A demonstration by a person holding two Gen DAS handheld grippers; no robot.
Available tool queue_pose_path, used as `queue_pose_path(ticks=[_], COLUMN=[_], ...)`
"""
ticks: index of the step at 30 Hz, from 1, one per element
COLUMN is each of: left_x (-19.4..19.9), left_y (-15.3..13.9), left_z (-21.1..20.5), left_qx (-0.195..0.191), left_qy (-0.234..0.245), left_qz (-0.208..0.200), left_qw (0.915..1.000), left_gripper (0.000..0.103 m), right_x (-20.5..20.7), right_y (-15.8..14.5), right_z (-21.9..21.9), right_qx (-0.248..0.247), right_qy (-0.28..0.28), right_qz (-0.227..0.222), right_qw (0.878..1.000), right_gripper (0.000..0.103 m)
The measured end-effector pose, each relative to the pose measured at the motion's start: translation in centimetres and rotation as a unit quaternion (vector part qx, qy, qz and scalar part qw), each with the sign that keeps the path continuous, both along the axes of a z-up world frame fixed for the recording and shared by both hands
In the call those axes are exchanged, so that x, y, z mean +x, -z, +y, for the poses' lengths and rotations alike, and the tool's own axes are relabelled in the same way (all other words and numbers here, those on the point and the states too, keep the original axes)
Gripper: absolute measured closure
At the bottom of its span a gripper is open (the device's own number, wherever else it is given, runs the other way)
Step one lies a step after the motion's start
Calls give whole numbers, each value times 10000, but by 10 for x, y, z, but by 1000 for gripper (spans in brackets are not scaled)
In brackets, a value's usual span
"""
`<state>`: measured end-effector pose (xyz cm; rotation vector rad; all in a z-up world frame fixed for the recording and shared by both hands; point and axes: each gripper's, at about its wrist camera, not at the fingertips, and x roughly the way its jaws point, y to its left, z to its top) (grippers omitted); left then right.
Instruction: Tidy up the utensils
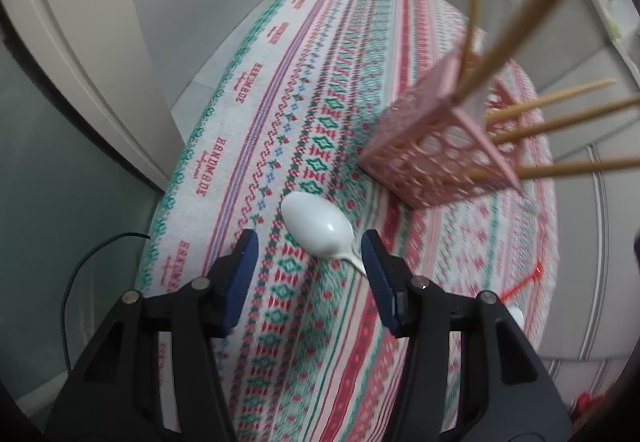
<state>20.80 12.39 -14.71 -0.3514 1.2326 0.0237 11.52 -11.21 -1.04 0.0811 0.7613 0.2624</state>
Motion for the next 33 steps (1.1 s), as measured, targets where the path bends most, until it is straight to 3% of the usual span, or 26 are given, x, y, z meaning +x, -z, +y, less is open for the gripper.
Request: queue_pose_path(ticks=[4,8,13,14,15,20,25,26,27,29,33], left_x=[15,24,17,14,12,-5,-17,-20,-22,-24,-17], left_y=[11,20,18,18,19,19,6,5,3,2,17], left_z=[-11,-13,-12,-10,-8,10,3,-1,-4,-14,-29], left_qx=[40,255,556,559,497,-57,-140,-84,-28,319,885], left_qy=[-186,-527,-818,-815,-814,-752,-152,-57,-21,103,213], left_qz=[115,267,278,270,289,234,227,238,211,143,433], left_qw=[9998,9979,9947,9947,9950,9969,9995,9997,9998,9993,9949], left_gripper=[48,50,77,96,103,103,102,91,74,60,61], right_x=[-1,4,10,10,9,5,4,3,3,3,3], right_y=[17,36,51,53,53,49,48,48,48,49,51], right_z=[-21,-47,-67,-70,-73,-79,-75,-73,-70,-66,-59], right_qx=[-216,-24,130,140,141,251,327,322,318,313,307], right_qy=[155,406,687,701,714,745,680,657,631,585,507], right_qz=[322,805,1258,1292,1304,1312,1334,1333,1332,1336,1379], right_qw=[9991,9959,9896,9890,9888,9882,9882,9884,9886,9888,9887], right_gripper=[50,50,50,50,50,50,50,50,50,50,50])
